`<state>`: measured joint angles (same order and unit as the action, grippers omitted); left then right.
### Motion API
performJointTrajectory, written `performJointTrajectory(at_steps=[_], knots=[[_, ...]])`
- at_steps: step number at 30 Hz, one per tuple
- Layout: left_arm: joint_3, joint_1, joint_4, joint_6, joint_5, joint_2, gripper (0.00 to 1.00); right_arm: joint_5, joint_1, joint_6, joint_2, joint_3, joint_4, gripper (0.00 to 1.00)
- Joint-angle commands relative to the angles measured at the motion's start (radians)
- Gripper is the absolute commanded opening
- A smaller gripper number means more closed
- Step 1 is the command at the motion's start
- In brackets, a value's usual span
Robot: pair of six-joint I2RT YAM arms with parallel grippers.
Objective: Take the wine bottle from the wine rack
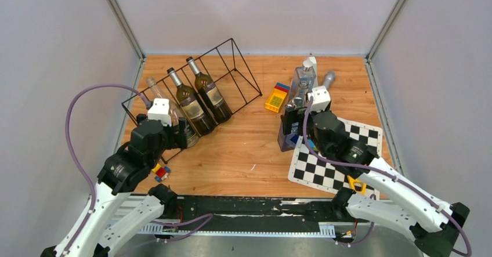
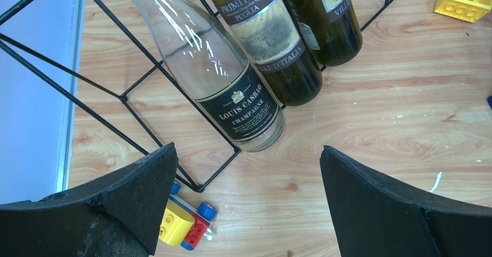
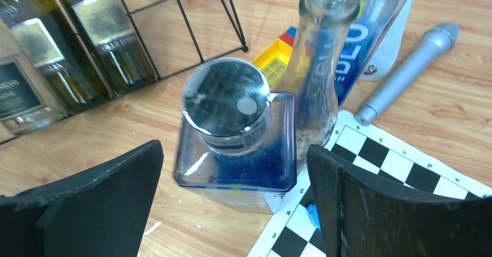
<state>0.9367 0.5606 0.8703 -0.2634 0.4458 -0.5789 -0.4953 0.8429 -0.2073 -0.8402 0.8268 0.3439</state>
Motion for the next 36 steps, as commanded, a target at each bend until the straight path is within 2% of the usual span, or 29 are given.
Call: performJointTrajectory(at_steps=[1,7,11,16,20,28,33,36], knots=[[0.073,-0.004,-0.028,-0.004,-0.02,-0.055,1.0,0.052,0.0,0.017,0.038,0.128,0.091,0.96],[0.164,-0.004,-0.07,0.033,-0.022,-0.151,1.0,0.101,-0.001,0.057,0.054,0.274,0.193,0.97],[0.21,-0.003,-0.118,0.055,-0.027,-0.227,1.0,0.145,0.0,0.089,-0.037,0.452,0.299,0.97],[0.318,-0.005,-0.153,0.06,-0.05,-0.339,1.0,0.251,-0.001,0.105,-0.244,0.732,0.443,0.96],[0.364,-0.032,-0.151,0.064,-0.068,-0.393,1.0,0.341,-0.001,0.113,-0.446,0.904,0.487,0.95],[0.258,-0.05,-0.145,0.119,0.021,-0.247,1.0,0.437,-0.008,0.12,-0.869,1.213,0.446,0.95],[0.225,-0.052,-0.167,0.127,0.031,-0.221,1.0,0.497,-0.017,0.121,-1.137,1.438,0.438,0.95],[0.212,-0.054,-0.176,0.121,0.025,-0.216,1.0,0.519,-0.02,0.134,-1.244,1.504,0.405,0.95]])
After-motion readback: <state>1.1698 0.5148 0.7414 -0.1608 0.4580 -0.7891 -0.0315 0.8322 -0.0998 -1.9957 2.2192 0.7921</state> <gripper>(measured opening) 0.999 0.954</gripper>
